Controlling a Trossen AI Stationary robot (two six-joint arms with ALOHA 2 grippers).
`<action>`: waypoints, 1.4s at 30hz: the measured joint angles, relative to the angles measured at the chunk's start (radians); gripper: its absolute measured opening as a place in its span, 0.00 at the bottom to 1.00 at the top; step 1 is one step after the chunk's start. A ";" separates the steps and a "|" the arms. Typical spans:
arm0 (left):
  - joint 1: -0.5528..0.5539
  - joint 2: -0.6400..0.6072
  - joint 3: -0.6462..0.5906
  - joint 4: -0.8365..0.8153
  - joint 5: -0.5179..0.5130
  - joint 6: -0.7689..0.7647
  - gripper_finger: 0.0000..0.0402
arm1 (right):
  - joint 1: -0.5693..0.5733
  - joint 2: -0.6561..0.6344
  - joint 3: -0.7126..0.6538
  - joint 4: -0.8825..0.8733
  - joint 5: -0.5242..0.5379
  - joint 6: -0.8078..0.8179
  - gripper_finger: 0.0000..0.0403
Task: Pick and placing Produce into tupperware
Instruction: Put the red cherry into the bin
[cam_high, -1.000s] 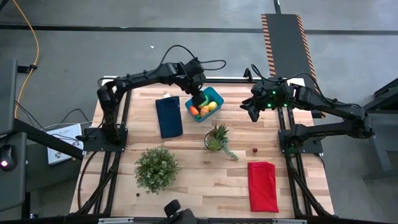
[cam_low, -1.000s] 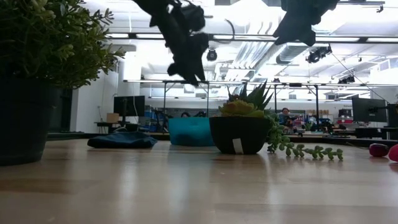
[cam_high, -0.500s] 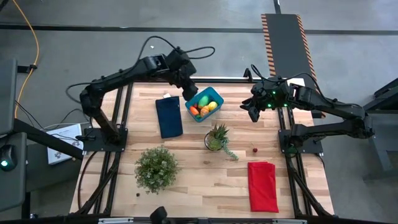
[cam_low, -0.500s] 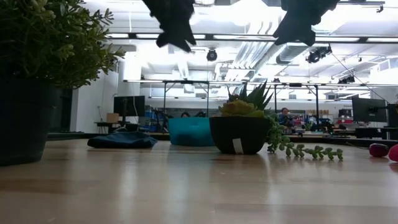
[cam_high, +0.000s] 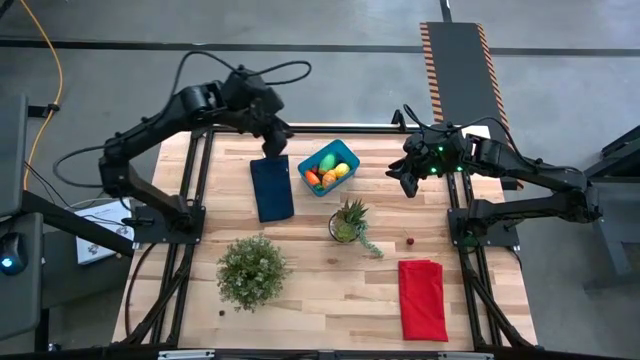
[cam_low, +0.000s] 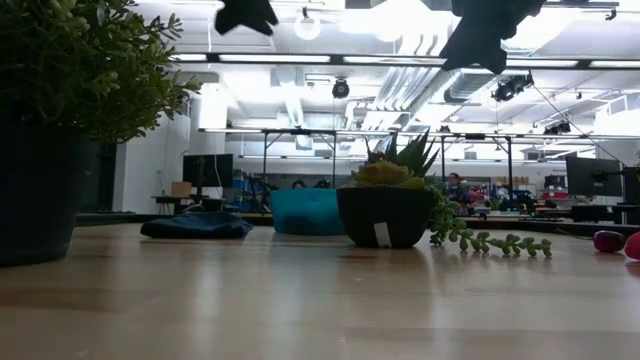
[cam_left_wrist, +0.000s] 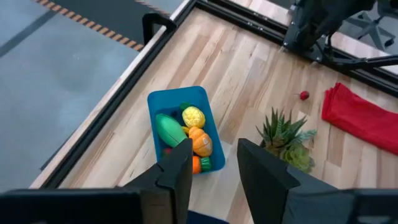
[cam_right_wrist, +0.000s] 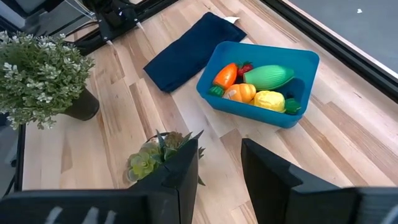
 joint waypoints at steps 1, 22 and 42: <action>0.000 -0.015 0.000 -0.010 -0.004 -0.001 0.28 | 0.000 0.000 0.000 0.000 0.000 0.000 0.28; -0.001 -0.536 -0.523 0.289 0.015 -0.205 0.20 | 0.000 0.000 0.000 0.002 -0.006 0.008 0.28; -0.131 -0.712 -0.948 0.583 0.029 -0.427 0.20 | 0.002 0.000 0.000 -0.004 -0.042 0.058 0.28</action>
